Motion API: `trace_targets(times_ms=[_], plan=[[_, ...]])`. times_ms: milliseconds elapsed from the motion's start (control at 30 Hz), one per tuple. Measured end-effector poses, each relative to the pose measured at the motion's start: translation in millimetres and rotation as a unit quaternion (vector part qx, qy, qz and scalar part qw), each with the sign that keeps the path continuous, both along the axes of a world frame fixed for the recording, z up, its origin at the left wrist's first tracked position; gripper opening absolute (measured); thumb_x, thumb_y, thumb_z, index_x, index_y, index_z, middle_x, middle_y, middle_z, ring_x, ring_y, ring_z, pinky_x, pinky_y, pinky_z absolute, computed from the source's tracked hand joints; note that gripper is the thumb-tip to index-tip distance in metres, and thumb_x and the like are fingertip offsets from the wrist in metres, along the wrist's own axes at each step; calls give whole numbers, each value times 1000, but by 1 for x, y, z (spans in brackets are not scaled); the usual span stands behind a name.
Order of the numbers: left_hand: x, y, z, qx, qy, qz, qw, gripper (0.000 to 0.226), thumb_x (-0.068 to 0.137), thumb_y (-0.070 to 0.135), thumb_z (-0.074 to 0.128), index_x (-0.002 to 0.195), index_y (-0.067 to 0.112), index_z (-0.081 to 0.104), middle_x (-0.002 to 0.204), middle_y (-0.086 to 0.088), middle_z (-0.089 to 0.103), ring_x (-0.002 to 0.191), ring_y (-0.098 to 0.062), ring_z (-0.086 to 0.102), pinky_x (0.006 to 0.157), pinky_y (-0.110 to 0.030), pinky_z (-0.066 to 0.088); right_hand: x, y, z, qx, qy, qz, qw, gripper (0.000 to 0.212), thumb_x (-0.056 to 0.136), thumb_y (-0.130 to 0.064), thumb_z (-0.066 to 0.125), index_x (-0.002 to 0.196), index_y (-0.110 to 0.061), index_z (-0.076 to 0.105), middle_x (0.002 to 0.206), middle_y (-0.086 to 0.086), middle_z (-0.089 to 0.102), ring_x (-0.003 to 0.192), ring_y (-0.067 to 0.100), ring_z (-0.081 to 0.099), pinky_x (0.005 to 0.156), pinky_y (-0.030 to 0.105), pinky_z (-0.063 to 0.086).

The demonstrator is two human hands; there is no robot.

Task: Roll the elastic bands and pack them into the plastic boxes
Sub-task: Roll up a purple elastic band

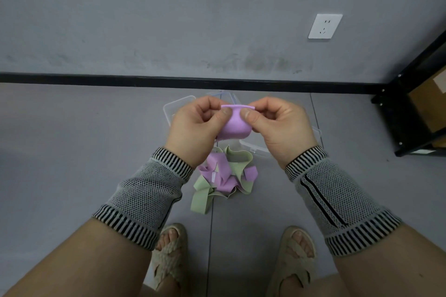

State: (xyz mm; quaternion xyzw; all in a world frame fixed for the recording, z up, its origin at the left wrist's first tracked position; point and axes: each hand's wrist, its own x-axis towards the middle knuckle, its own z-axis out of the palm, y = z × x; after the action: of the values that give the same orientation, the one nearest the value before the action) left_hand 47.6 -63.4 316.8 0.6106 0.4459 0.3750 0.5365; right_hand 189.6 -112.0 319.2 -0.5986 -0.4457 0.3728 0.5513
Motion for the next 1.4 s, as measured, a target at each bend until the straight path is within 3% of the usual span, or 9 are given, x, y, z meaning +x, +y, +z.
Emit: trace_targets(times_ms=[167, 267, 467, 600, 733, 933, 1033, 1167, 1400], plan=[[3, -1, 1, -25, -22, -5, 999, 16, 84, 12, 65, 70, 21, 64, 65, -1, 65, 64, -17, 58, 66, -42, 50, -1, 0, 2, 11, -11, 19, 1000, 22, 83, -2, 67, 76, -23, 67, 72, -4, 67, 65, 5, 60, 62, 19, 50], [4, 0, 2, -75, -50, -7, 996, 11, 77, 13, 68, 67, 17, 65, 73, -13, 64, 67, -21, 56, 65, -35, 48, -1, -2, 3, 28, -31, 28, 999, 28, 83, 1, 65, 77, -26, 67, 73, -6, 68, 68, 6, 62, 64, 20, 52], [3, -1, 7, -186, -95, -40, 977, 13, 87, 9, 58, 77, 4, 63, 76, -17, 60, 60, -19, 55, 55, -25, 46, -3, -4, 0, 44, -93, 38, 994, 32, 84, 0, 63, 75, -31, 66, 73, 1, 68, 68, 24, 62, 67, 34, 54], [1, 1, 4, -168, -75, -30, 983, 18, 88, 13, 60, 71, 6, 63, 63, -7, 60, 55, -16, 55, 54, -25, 47, -3, -5, -1, 44, -129, 42, 990, 31, 84, -3, 65, 76, -33, 66, 75, -11, 68, 70, 7, 63, 69, 22, 53], [1, 0, 1, -96, -52, -7, 994, 9, 76, 19, 70, 70, 13, 66, 66, -5, 65, 63, -18, 59, 64, -33, 51, -5, -5, 1, 38, -77, 25, 996, 27, 85, -2, 65, 77, -28, 67, 76, -10, 68, 72, 3, 63, 71, 19, 52], [1, -2, 3, -11, -35, -2, 999, 16, 85, 5, 64, 72, 15, 62, 56, 8, 63, 58, -8, 57, 60, -25, 49, -5, -3, 1, -1, -36, 10, 999, 12, 85, -13, 69, 75, -21, 70, 69, -8, 68, 66, 6, 64, 66, 25, 54], [2, -2, 4, -19, -46, -5, 999, 17, 86, 4, 63, 72, 14, 62, 56, 8, 63, 58, -8, 57, 59, -22, 48, -3, -3, 2, -25, -20, 4, 999, 12, 84, -13, 70, 73, -19, 70, 68, -7, 70, 69, 13, 68, 64, 31, 59], [2, -2, 4, -52, -70, -18, 996, 18, 85, 2, 63, 71, 14, 63, 60, 1, 64, 64, -17, 59, 64, -30, 49, -1, -4, 4, -34, -1, 6, 999, 10, 83, -11, 70, 74, -16, 70, 72, 0, 72, 65, 16, 69, 64, 31, 60], [2, 0, 3, -84, -87, -34, 992, 21, 83, -3, 62, 70, 14, 63, 59, 0, 63, 62, -17, 57, 61, -29, 46, 2, 0, 1, -63, 126, 46, 989, 14, 83, 2, 65, 75, -9, 66, 75, 12, 68, 71, 21, 64, 72, 37, 56]])
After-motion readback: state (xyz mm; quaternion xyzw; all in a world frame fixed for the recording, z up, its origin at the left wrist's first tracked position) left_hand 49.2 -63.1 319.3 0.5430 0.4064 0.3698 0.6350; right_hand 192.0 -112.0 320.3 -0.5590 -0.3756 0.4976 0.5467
